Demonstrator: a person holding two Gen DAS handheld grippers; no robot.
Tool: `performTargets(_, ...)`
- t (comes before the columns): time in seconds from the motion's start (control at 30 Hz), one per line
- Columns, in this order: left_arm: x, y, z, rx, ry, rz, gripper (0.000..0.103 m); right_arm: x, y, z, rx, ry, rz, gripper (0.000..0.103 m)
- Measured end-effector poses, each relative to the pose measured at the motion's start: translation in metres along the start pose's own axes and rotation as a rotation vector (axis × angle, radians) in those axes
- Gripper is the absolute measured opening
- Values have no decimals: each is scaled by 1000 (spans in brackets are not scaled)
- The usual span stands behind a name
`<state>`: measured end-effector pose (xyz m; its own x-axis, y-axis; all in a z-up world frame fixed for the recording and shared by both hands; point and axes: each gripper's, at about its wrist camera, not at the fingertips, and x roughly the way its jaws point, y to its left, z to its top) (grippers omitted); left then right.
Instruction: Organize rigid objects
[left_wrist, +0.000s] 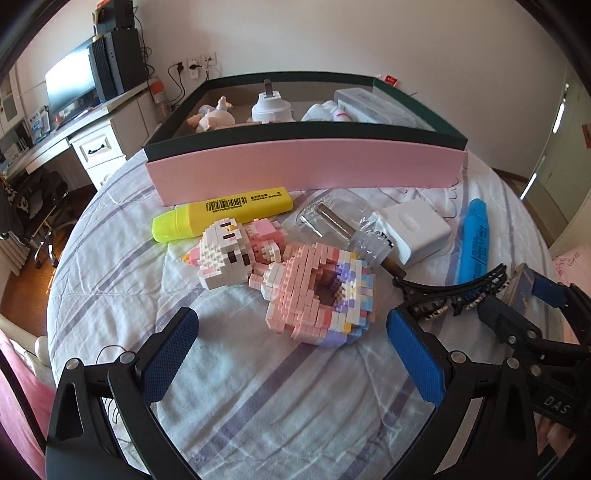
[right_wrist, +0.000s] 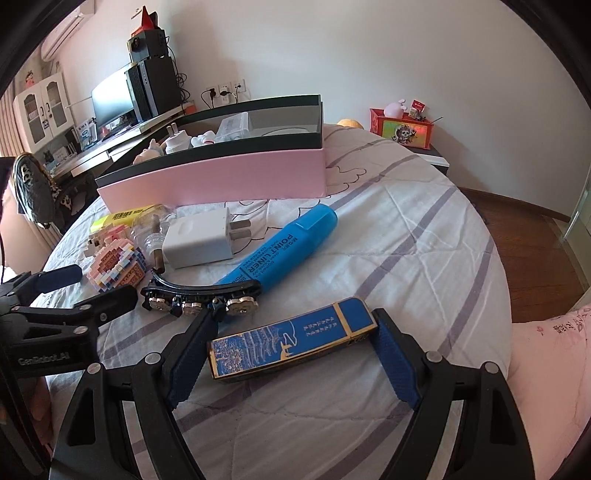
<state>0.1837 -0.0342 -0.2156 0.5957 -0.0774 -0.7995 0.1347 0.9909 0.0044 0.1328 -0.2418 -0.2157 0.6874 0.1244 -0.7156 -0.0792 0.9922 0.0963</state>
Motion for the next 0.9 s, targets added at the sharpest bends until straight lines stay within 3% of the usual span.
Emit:
performTargets(0.17, 13, -4, 11, 7, 19, 5, 101, 0, -5, 3, 23, -22, -1, 84)
performTargets(0.27, 8, -5, 10, 15, -11, -6, 83, 4, -2, 7, 36, -30, -4, 84)
performTargets(0.3, 6, -5, 9, 20, -21, -20, 69, 6, 0, 8, 40, -28, -5, 84)
performTargets(0.33, 3, -4, 8, 22, -31, -20, 68, 5, 1, 8, 43, -32, -7, 84)
performTargets(0.9, -57, 28, -15, -30, -156, -55, 67, -26, 33, 18, 15, -130, -9, 84)
